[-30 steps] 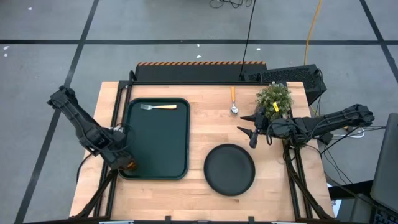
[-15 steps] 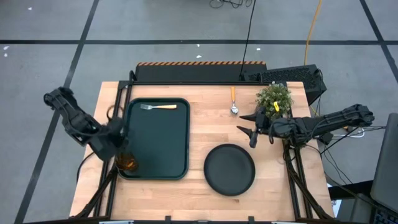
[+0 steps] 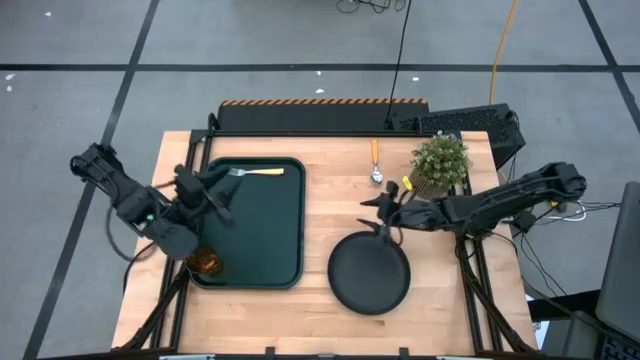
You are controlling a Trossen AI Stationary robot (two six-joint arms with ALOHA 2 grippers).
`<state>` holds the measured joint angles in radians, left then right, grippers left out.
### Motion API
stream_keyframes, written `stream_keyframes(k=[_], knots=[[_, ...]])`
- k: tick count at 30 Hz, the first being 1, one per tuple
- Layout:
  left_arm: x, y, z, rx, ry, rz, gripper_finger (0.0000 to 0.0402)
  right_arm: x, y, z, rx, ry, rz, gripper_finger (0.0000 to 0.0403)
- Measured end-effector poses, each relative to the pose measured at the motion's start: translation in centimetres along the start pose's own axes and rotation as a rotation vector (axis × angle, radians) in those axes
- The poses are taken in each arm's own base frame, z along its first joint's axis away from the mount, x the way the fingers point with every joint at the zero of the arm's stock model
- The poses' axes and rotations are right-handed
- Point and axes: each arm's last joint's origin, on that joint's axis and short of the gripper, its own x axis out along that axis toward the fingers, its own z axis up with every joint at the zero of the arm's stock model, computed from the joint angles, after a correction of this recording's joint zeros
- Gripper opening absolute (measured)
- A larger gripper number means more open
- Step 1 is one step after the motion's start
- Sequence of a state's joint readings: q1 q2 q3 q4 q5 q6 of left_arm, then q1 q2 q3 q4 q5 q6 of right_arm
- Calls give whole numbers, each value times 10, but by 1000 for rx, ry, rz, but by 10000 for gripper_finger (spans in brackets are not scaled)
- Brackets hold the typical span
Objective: Pick and place plate/cup/fork/spoon on tray
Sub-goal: Put the black plate on the black tray
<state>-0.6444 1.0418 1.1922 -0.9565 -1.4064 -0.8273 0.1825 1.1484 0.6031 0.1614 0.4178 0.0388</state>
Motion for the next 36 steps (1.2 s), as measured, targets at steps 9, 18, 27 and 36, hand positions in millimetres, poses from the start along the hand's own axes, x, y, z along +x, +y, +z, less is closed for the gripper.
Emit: stream_keyframes(k=[9,18,27,36], knots=[[16,-31,-25,128,-69,126,193,5,-2,66,-126,190,-18,212],[19,-41,-60,234,-26,94,193,22,-8,57,-52,539,61,212],[13,-49,-72,283,13,11,193,31,-11,31,67,811,77,212],[18,-58,-65,402,24,-25,193,40,-7,24,114,862,111,212]])
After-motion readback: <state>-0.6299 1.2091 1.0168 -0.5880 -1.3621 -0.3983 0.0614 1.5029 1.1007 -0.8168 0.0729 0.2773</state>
